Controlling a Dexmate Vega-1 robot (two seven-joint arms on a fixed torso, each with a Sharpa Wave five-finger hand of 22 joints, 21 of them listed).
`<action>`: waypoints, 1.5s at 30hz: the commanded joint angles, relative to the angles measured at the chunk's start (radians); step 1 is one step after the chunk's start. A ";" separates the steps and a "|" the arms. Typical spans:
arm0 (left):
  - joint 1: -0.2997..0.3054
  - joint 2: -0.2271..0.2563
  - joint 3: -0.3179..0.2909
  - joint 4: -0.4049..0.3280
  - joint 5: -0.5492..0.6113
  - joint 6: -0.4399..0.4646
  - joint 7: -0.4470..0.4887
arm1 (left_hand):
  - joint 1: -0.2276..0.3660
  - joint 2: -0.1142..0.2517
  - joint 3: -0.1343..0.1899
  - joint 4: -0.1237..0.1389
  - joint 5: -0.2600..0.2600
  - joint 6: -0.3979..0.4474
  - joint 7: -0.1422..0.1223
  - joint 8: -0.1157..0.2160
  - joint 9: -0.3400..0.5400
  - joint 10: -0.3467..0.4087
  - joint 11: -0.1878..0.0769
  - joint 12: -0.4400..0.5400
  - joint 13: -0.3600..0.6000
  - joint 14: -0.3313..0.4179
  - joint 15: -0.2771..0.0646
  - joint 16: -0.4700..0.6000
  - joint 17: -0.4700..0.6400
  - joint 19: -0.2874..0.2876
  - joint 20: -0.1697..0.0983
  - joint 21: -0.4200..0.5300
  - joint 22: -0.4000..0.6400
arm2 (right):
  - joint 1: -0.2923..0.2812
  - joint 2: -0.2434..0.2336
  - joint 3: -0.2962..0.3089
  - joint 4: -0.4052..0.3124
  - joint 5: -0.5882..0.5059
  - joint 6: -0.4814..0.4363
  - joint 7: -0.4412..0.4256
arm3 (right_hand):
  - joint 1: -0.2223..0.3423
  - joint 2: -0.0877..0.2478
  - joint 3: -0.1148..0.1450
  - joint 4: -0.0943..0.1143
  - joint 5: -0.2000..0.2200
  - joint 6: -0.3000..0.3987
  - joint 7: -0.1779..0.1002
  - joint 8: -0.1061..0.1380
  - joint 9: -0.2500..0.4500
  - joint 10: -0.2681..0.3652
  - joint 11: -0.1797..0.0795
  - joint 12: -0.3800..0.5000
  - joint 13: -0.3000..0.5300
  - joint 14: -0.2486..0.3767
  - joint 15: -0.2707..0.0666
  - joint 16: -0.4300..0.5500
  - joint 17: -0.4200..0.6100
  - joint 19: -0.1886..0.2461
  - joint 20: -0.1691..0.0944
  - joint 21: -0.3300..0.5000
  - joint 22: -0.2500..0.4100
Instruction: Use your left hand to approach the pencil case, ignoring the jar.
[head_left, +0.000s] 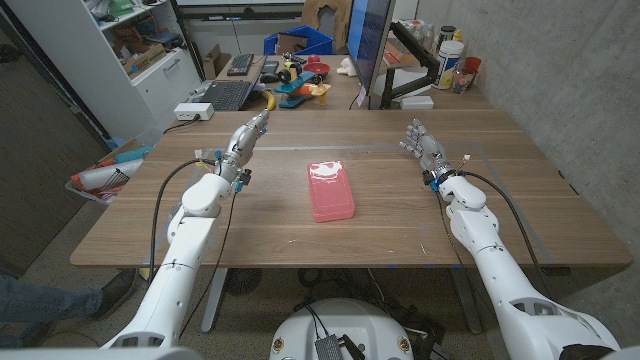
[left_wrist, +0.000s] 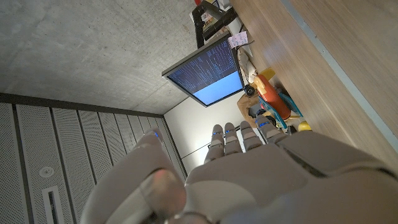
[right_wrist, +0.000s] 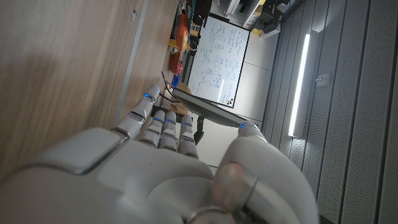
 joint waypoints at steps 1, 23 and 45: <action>0.008 0.006 0.010 -0.019 0.017 -0.011 0.002 | 0.013 -0.001 0.002 -0.009 -0.001 0.008 0.004 0.005 0.006 0.004 0.009 -0.001 -0.001 -0.006 0.005 -0.001 0.000 -0.011 -0.003 -0.006 0.002 | 0.005 0.005 0.005 0.009 0.002 0.005 -0.003 | -0.003 0.009 0.000 -0.006 0.000 0.005 -0.001 -0.006 0.004 0.003 0.003 -0.006 -0.001 0.009 -0.002 0.004 0.001 0.009 0.001 -0.007 0.006; 0.028 0.019 0.030 -0.064 0.069 -0.022 0.024 | 0.023 0.002 0.005 -0.020 -0.005 0.013 0.004 0.005 0.006 0.006 0.008 -0.001 -0.003 -0.006 0.004 -0.001 0.000 -0.012 0.001 -0.021 0.002 | 0.020 0.009 0.012 0.037 0.009 0.020 0.007 | -0.004 0.010 -0.002 -0.007 0.000 0.005 -0.001 -0.008 0.004 0.008 0.002 -0.012 -0.001 0.012 -0.002 0.004 -0.003 0.014 0.003 -0.016 0.006; 0.027 0.025 0.062 -0.089 0.101 -0.047 0.025 | 0.030 0.004 0.006 -0.029 -0.008 0.018 0.003 0.005 0.006 0.008 0.006 -0.002 -0.004 -0.003 0.003 0.000 -0.001 -0.010 0.002 -0.030 0.002 | 0.018 0.012 0.028 0.048 0.023 0.042 0.005 | -0.006 0.012 -0.003 -0.009 -0.001 0.008 -0.001 -0.008 0.004 0.017 0.002 -0.016 -0.001 0.015 -0.003 0.004 -0.007 0.021 0.003 -0.025 0.006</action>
